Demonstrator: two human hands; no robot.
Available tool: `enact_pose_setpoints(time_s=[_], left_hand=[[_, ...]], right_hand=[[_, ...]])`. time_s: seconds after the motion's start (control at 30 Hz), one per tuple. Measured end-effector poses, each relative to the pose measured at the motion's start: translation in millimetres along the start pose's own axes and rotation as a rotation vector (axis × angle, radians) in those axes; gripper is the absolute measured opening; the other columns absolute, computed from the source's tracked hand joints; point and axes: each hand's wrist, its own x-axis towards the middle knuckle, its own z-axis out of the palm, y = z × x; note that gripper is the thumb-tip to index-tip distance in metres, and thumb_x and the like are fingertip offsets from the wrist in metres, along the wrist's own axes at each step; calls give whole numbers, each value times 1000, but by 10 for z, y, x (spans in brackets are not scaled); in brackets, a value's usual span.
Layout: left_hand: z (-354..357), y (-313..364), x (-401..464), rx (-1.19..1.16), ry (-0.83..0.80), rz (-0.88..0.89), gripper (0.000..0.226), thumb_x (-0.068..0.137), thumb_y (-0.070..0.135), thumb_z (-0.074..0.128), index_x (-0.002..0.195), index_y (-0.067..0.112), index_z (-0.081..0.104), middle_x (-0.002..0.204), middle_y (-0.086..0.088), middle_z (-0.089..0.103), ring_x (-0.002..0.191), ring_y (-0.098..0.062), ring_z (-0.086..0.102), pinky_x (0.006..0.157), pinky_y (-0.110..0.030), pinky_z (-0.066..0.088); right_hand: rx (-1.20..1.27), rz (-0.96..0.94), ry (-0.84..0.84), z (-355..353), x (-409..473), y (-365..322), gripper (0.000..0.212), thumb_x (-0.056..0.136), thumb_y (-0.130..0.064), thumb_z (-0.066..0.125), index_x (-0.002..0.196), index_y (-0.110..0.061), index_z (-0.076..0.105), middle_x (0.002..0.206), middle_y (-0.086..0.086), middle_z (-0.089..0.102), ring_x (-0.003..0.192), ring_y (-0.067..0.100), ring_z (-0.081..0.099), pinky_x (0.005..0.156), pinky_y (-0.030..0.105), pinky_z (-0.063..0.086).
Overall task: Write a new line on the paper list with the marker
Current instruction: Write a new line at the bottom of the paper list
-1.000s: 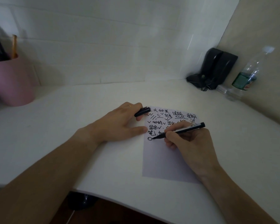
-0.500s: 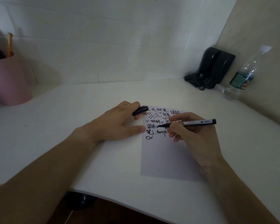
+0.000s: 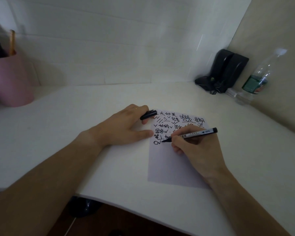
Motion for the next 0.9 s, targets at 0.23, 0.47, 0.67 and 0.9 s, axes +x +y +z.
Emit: enact_pose_setpoints(time_s=[0.23, 0.47, 0.67, 0.9], left_hand=[[3, -10, 1, 2, -1, -17, 38, 86, 62, 61, 98, 28, 49, 114, 3, 63, 117, -14, 50, 101, -44, 49], [-6, 4, -3, 9, 2, -2, 37, 90, 56, 67, 100, 24, 51, 112, 3, 62, 114, -14, 50, 101, -43, 48], [-8, 31, -7, 7, -2, 4, 37, 90, 54, 68, 97, 23, 49, 110, 1, 63, 112, -16, 50, 100, -43, 48], [-3, 18, -15, 3, -3, -6, 38, 91, 54, 69, 99, 21, 51, 108, 1, 61, 114, -18, 51, 100, -44, 49]], right_hand=[[-16, -3, -11, -10, -10, -7, 6, 71, -10, 71, 72, -14, 76, 60, 11, 73, 56, 23, 67, 65, 43, 59], [-4, 1, 13, 2, 21, 5, 10, 76, -4, 73, 73, -13, 77, 61, 11, 75, 56, 22, 69, 66, 41, 61], [-3, 11, 30, -2, 32, 25, 8, 74, -7, 72, 73, -13, 77, 61, 11, 75, 57, 23, 70, 68, 43, 62], [6, 19, 27, 1, 18, 9, 7, 67, -12, 69, 71, -15, 75, 58, 9, 72, 54, 22, 65, 64, 43, 57]])
